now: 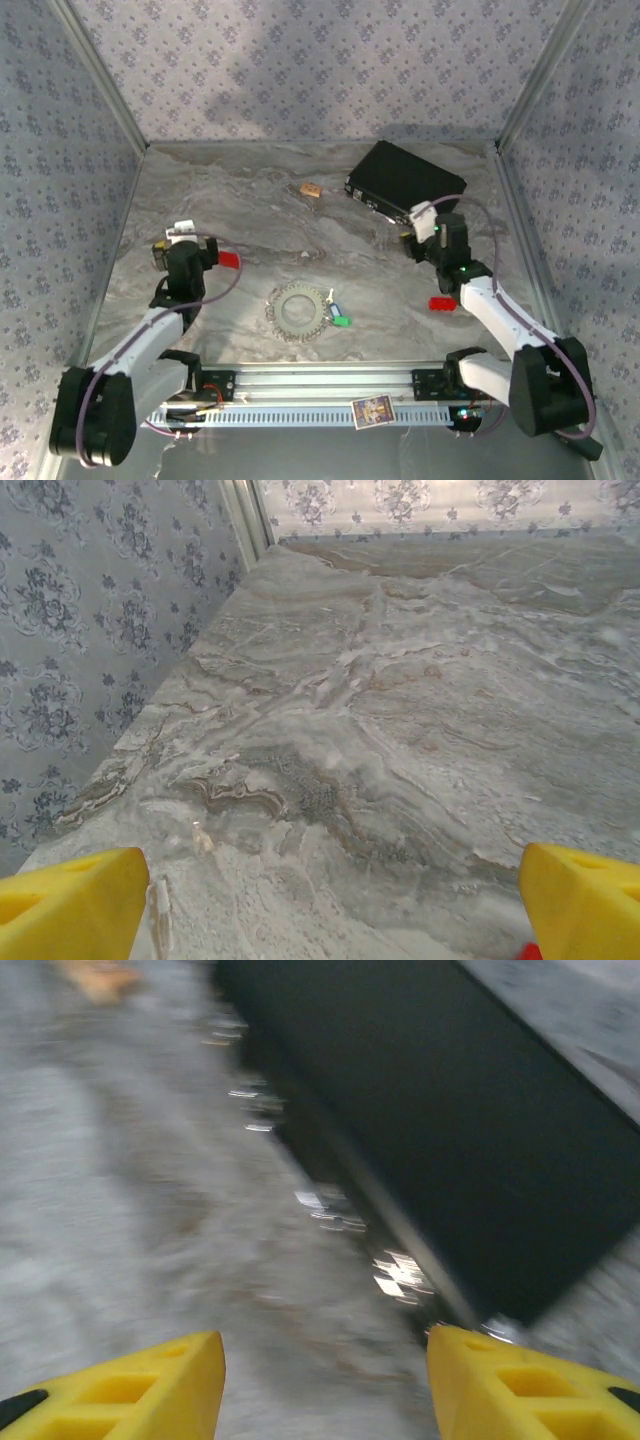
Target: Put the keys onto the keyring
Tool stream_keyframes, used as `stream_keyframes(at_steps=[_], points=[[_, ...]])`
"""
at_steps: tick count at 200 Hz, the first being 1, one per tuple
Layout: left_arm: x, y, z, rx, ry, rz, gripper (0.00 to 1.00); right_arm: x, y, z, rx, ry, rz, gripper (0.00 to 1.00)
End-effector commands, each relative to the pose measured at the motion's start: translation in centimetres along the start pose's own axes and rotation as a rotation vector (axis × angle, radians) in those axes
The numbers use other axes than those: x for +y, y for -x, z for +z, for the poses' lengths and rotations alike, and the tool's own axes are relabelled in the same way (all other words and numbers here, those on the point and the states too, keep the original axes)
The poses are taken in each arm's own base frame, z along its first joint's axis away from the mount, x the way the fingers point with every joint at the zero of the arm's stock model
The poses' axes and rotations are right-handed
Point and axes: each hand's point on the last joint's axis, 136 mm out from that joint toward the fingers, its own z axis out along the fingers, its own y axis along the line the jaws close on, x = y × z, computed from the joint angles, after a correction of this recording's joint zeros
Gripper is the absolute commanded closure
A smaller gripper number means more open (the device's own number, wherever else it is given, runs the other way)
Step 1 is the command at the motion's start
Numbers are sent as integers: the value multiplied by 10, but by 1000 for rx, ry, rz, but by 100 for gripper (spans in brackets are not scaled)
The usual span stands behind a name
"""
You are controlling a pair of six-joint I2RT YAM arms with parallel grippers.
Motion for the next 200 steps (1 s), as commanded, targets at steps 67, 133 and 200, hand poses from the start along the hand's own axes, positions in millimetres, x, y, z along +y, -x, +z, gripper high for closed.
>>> stream_keyframes(at_steps=[67, 133, 200], points=[[-21, -13, 61, -84, -116, -23, 3, -20, -27, 32, -168, -39, 80, 31], [-19, -17, 82, -3, -107, -41, 0, -71, -49, 54, -106, -180, 302, 18], [-23, -18, 84, 16, -150, -42, 0, -73, -49, 53, -98, -201, 298, 1]])
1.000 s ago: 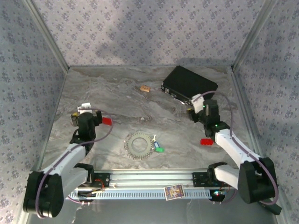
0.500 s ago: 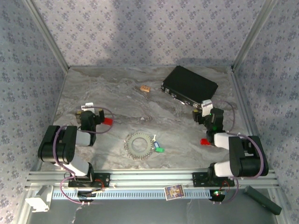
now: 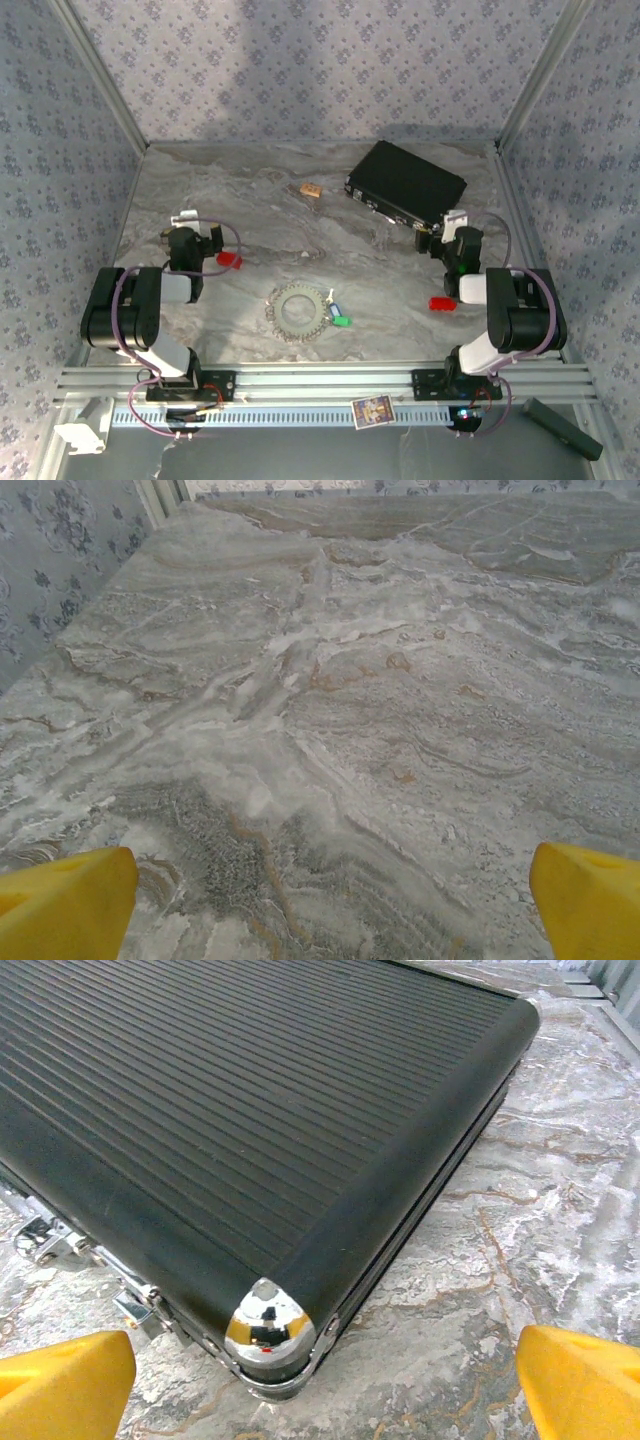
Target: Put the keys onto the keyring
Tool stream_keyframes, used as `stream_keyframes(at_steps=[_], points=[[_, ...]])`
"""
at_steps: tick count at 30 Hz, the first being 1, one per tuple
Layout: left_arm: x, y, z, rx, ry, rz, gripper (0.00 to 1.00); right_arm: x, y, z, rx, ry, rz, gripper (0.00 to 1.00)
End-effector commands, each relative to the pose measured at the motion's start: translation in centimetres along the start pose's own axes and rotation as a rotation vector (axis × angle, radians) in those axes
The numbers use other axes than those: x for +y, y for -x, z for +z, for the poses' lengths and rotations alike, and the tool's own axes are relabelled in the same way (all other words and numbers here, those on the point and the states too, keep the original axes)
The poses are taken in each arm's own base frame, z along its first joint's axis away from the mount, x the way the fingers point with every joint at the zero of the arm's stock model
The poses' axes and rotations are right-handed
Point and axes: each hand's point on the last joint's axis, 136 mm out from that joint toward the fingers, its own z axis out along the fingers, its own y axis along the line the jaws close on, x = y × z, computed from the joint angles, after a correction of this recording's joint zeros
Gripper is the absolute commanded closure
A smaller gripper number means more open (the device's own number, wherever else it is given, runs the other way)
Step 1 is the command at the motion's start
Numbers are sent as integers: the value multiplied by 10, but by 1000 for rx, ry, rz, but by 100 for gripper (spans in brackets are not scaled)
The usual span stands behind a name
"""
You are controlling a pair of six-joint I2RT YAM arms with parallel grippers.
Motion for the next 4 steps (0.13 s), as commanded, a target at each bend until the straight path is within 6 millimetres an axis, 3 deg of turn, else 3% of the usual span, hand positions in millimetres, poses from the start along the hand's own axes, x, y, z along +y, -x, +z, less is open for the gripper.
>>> stream_keyframes(at_steps=[1, 4], points=[[-4, 10, 2, -18, -32, -19, 0, -5, 10, 1, -22, -29, 18, 1], [-6, 12, 1, -25, -45, -13, 0, -4, 10, 0, -28, -58, -2, 1]])
